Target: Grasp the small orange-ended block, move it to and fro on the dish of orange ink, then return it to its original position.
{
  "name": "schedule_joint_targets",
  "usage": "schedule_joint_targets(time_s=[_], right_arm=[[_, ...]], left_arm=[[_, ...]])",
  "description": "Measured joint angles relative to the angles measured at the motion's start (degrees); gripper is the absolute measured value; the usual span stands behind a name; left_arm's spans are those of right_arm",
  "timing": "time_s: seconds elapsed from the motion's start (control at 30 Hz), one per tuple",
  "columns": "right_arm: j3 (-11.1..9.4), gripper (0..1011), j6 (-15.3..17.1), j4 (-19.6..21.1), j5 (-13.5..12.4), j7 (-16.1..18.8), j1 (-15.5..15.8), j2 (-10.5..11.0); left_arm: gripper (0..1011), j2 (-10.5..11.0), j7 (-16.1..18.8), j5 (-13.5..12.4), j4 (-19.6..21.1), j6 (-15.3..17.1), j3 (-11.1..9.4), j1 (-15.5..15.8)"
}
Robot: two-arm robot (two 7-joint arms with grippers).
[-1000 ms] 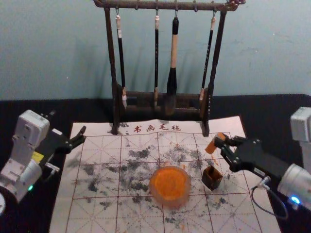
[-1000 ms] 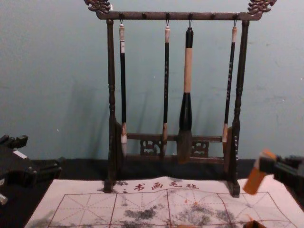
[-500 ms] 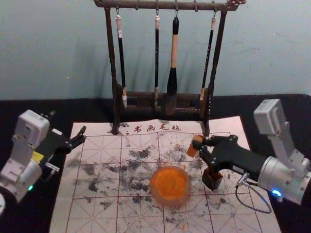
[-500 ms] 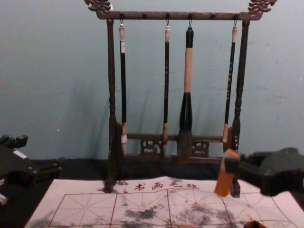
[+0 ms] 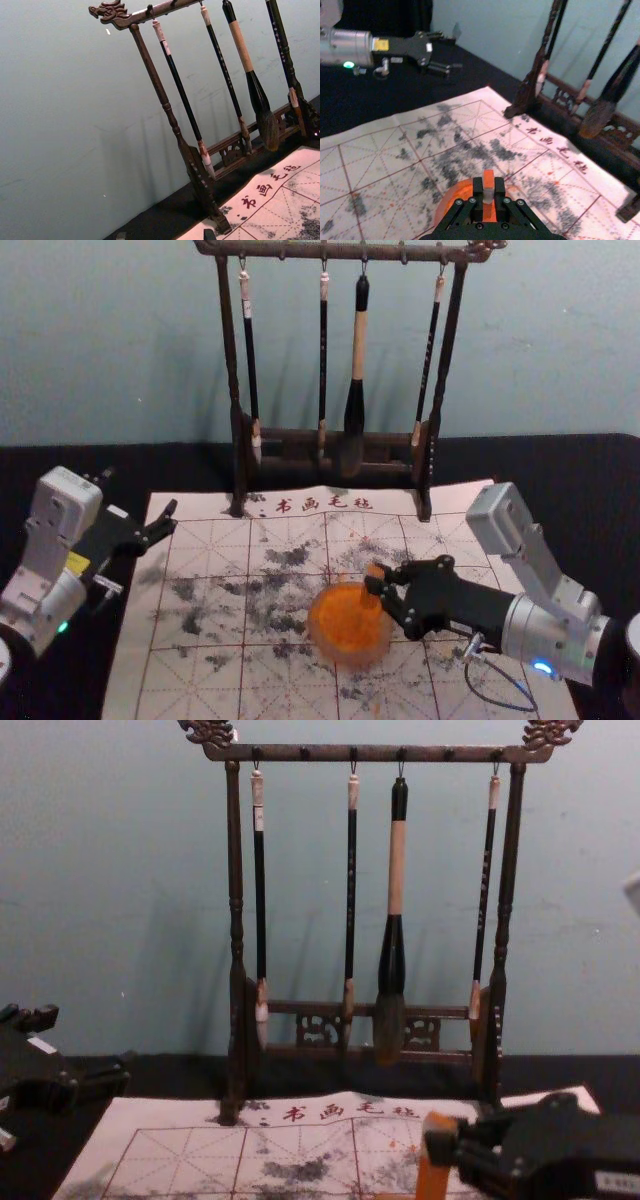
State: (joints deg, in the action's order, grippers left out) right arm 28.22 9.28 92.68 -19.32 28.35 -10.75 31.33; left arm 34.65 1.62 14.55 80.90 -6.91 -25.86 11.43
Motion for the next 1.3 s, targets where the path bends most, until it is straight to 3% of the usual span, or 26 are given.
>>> schedule_joint_targets(time_s=[0.33, 0.7, 1.03, 1.3], right_arm=[[2.1, 81, 1.1, -0.8, 1.9, 1.6, -0.8, -0.2], [4.1, 81, 1.5, -3.7, 4.2, 1.9, -3.0, -2.6], [4.1, 81, 1.8, -5.8, 5.3, 0.8, -4.4, -4.4], [3.0, 81, 2.4, -6.4, 5.8, 0.1, -4.8, -4.9]], left_arm=[[1001, 0.0, 0.0, 0.0, 0.0, 0.0, 0.0, 0.0], [1001, 0.0, 0.0, 0.0, 0.0, 0.0, 0.0, 0.0], [1001, 0.0, 0.0, 0.0, 0.0, 0.0, 0.0, 0.0], [1001, 0.0, 0.0, 0.0, 0.0, 0.0, 0.0, 0.0]])
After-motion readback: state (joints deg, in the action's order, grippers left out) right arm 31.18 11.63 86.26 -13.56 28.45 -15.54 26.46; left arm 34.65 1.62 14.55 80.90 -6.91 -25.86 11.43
